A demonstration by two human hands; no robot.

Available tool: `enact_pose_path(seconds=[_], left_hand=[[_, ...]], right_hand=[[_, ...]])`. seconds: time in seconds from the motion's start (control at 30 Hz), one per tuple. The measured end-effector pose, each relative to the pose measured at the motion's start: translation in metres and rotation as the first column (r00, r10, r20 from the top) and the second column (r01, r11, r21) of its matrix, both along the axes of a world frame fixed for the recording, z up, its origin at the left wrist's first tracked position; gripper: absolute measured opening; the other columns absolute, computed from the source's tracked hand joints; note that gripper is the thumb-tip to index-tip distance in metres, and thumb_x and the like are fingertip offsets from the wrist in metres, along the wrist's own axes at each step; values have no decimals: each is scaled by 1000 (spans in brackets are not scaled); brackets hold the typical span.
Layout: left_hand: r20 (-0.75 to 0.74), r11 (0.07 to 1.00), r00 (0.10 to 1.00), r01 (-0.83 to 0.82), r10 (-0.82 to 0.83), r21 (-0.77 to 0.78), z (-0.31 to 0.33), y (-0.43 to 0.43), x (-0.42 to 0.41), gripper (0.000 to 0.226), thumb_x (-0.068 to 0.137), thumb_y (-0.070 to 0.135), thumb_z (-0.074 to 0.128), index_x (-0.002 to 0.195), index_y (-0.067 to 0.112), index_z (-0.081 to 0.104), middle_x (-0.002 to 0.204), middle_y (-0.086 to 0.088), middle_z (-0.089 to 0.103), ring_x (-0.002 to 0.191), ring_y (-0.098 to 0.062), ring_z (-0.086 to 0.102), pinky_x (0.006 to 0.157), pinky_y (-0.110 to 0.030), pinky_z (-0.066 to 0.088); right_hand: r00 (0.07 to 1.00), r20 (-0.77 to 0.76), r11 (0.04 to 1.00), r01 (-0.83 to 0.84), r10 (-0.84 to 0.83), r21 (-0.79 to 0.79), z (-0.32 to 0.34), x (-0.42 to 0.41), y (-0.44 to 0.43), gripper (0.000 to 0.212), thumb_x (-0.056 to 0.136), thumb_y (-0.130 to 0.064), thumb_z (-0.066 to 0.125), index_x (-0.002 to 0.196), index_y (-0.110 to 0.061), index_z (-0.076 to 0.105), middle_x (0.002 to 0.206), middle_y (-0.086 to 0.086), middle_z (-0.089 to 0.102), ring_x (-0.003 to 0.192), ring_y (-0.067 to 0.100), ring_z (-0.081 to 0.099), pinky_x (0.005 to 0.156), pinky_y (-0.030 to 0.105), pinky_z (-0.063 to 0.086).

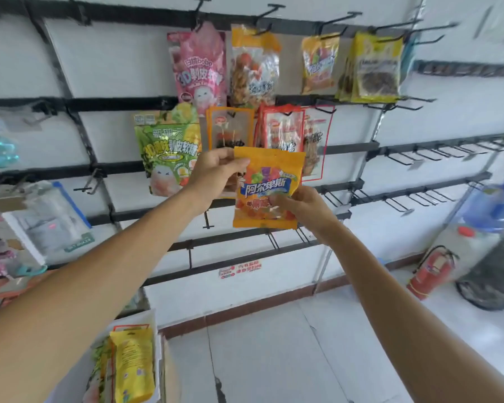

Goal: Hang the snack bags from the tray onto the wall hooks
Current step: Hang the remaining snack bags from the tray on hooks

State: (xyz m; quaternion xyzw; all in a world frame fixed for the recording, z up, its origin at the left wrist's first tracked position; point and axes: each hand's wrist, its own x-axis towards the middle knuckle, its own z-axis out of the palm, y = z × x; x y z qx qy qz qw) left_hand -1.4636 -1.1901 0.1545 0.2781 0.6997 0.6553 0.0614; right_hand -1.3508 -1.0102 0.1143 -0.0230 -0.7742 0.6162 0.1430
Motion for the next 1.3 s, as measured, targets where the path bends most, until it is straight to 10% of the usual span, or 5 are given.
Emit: enact_pose_path(seconds=[0.23, 0.67, 0.93, 1.13, 1.3], left_hand=[[-90, 1000, 996, -4, 3, -11, 41, 47, 8, 5, 90, 15, 70, 95, 12, 70, 87, 1, 73, 77, -1, 69, 72, -15, 53], [-359, 998, 933, 40, -22, 41, 82, 129, -46, 10, 90, 16, 69, 83, 22, 69, 81, 5, 73, 76, -3, 69, 73, -16, 53], [-589, 997, 806, -36, 66, 62, 98, 193, -78, 12, 92, 16, 63, 94, 27, 59, 92, 8, 66, 88, -5, 63, 86, -28, 52], [-993, 932, 99, -363, 59, 19, 114, 229, -115, 52, 89, 13, 58, 140, 9, 48, 152, -8, 39, 143, -24, 33, 120, -43, 22], [-998, 851, 19, -521, -53, -55, 121, 268, -141, 60, 91, 20, 54, 148, 6, 39, 157, -10, 34, 147, -27, 25, 122, -49, 13]], right_hand=[[978, -203, 998, 30, -39, -46, 56, 11, 46, 40, 95, -15, 66, 132, -15, 53, 120, 6, 70, 109, 21, 68, 91, 35, 56], [874, -380, 827, 440, -304, 350, 127, -53, 111, 15, 93, -21, 65, 79, -26, 60, 69, -8, 61, 61, 13, 57, 58, 27, 43], [803, -461, 853, 495, -378, 164, 139, -93, 177, 4, 94, -17, 65, 92, -18, 68, 79, -3, 67, 71, 17, 63, 68, 39, 54], [761, -543, 862, 491, -355, 124, 172, -137, 233, 15, 93, -20, 66, 83, -31, 65, 75, -2, 71, 77, 33, 69, 72, 49, 58], [782, -565, 921, 377, -261, 96, 200, -175, 263, 3, 89, -20, 71, 86, -20, 70, 78, 2, 71, 79, 29, 70, 76, 49, 58]])
